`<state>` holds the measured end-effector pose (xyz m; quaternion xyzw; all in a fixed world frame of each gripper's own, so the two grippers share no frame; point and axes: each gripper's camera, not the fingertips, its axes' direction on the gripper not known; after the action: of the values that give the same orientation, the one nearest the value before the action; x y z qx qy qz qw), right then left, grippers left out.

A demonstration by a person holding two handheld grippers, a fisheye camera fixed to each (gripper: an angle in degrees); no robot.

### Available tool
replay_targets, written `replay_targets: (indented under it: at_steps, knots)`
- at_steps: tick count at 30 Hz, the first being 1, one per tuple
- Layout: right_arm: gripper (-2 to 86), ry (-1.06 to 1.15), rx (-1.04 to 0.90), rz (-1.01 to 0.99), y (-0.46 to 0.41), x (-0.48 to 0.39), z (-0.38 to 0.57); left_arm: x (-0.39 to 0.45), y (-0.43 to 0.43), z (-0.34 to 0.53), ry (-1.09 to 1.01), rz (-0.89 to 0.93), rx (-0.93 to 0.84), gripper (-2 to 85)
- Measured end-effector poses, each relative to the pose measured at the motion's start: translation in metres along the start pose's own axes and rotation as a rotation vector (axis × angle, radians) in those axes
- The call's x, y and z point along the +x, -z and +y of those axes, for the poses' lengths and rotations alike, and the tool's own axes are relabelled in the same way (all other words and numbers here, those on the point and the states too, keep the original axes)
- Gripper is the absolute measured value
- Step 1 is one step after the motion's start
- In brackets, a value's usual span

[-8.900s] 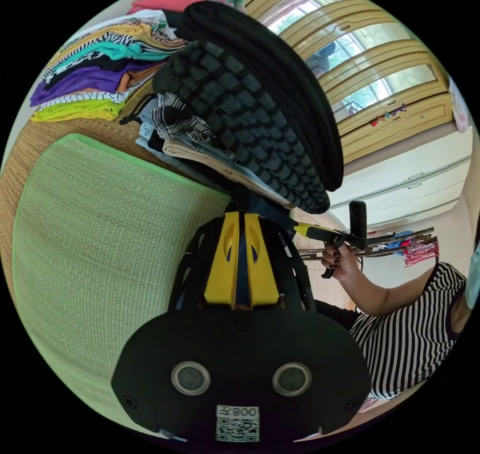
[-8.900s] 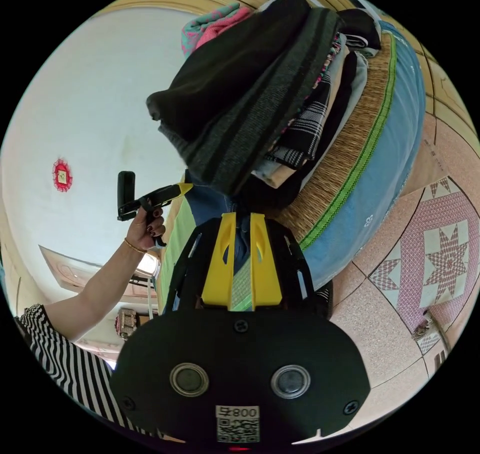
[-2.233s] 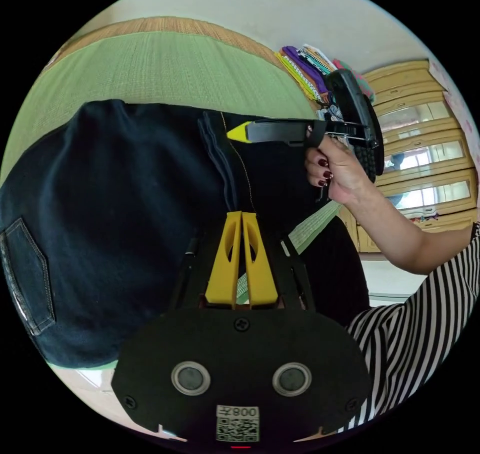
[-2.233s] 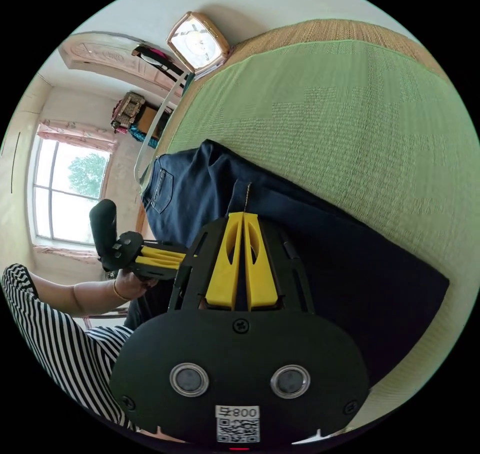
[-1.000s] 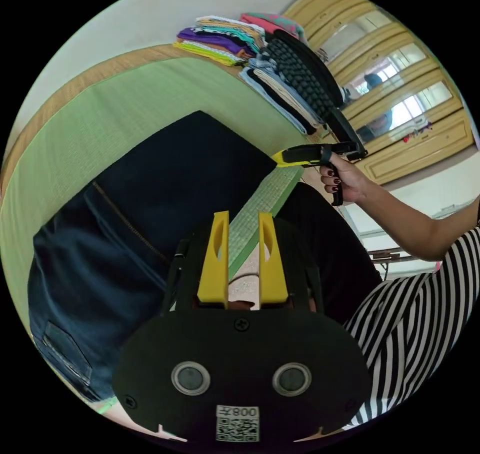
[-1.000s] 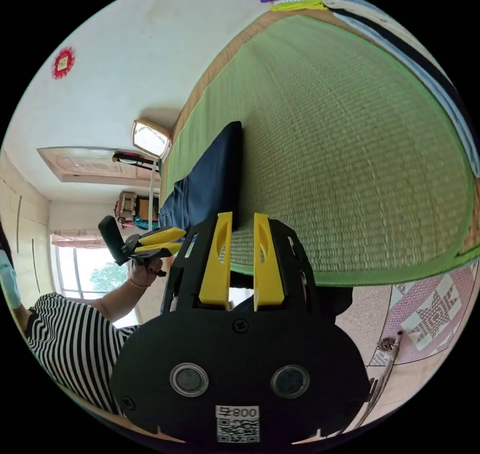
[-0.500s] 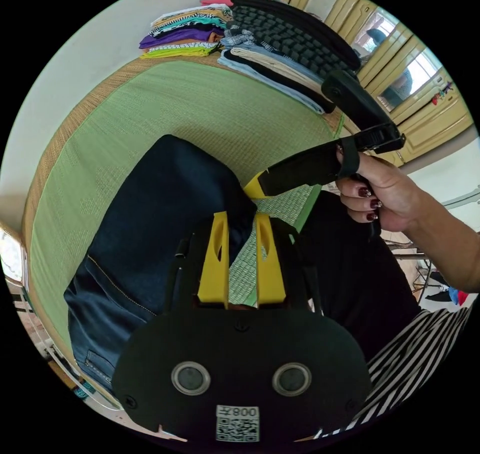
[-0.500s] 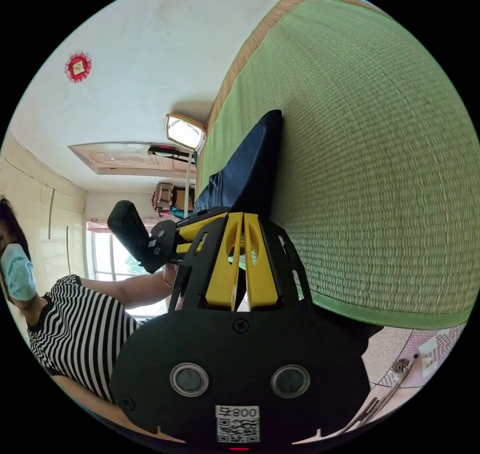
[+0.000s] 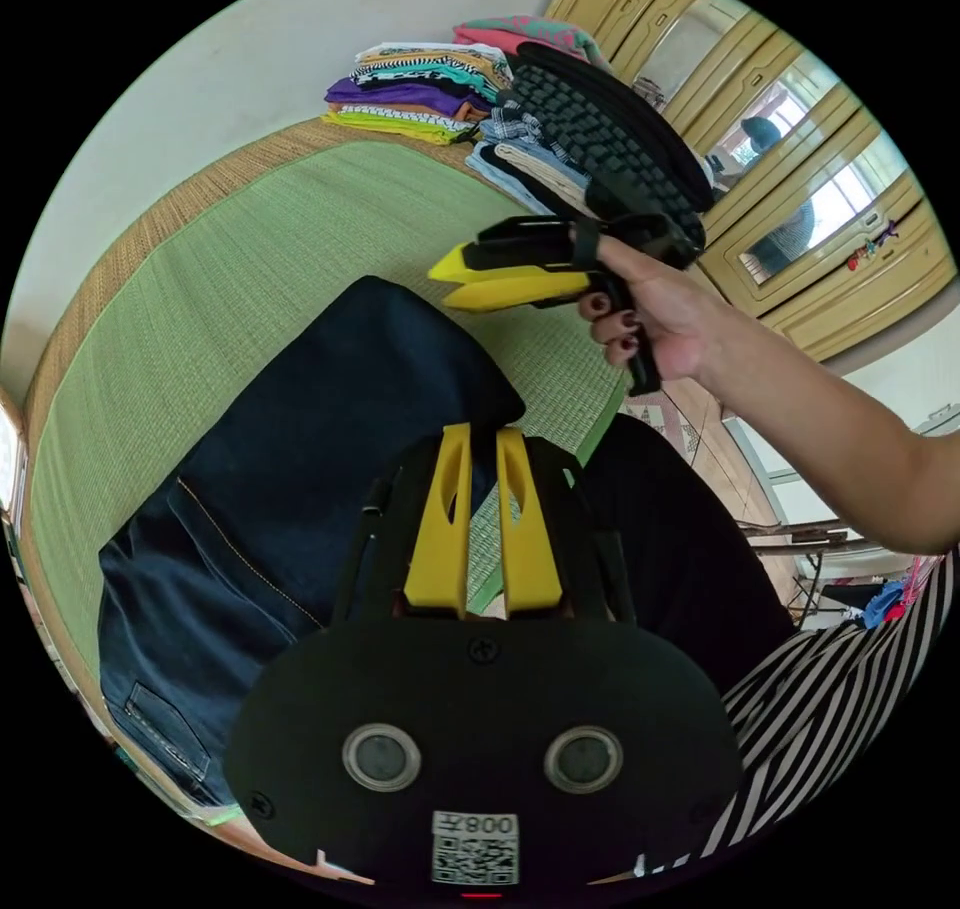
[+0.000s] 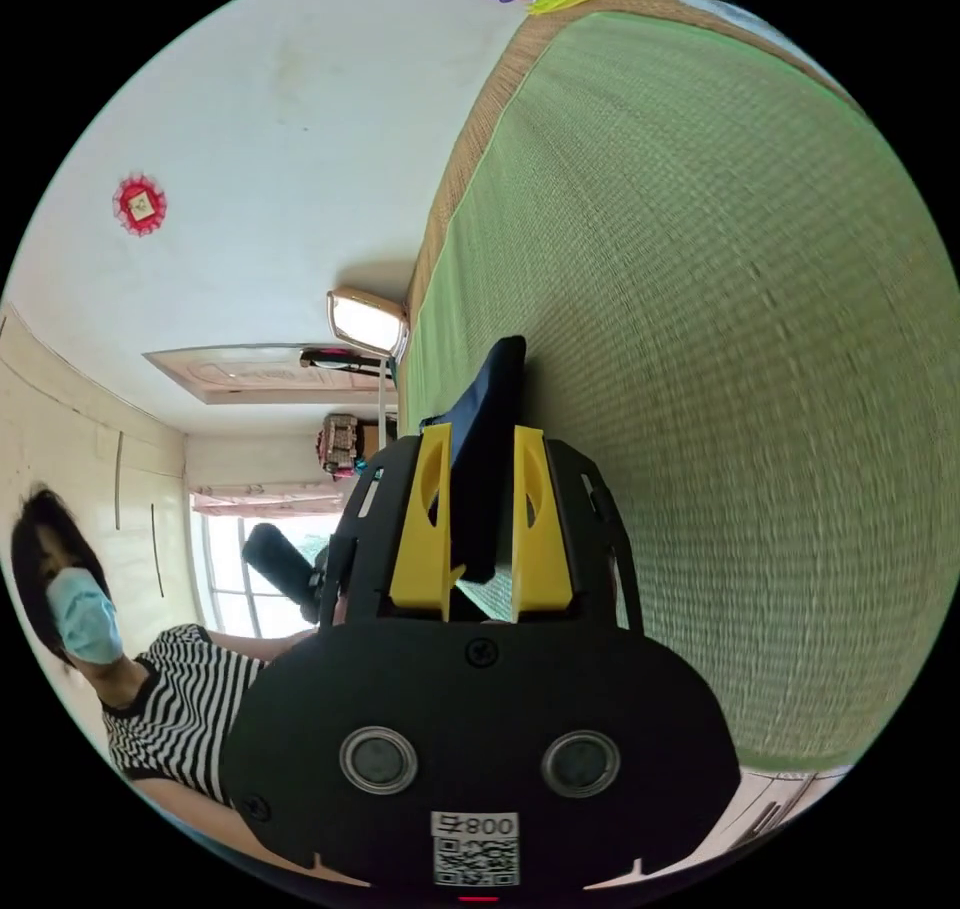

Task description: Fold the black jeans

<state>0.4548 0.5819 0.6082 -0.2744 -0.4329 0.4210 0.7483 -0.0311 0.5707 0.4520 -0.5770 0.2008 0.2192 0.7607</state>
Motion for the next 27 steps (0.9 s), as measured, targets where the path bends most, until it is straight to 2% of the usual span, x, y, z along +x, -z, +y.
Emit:
replay_targets:
  at_steps: [7,12,21,27]
  knots:
    - [8.2,-0.079,-0.054,-0.060,-0.037,0.009,-0.028,0.009,0.033,0.030,-0.038,-0.001,0.009,3.1]
    - [5.2,-0.079,-0.067,-0.003,-0.043,0.006,-0.017,0.014,0.059,0.052,-0.057,0.041,0.017,2.9]
    - [3.3,-0.032,0.109,0.028,-0.022,-0.034,0.027,0.013,0.144,0.096,-0.131,0.177,0.172,2.8]
    - [3.0,0.078,0.127,0.003,-0.083,-0.101,0.039,-0.040,0.233,0.170,0.001,0.261,0.349,2.6]
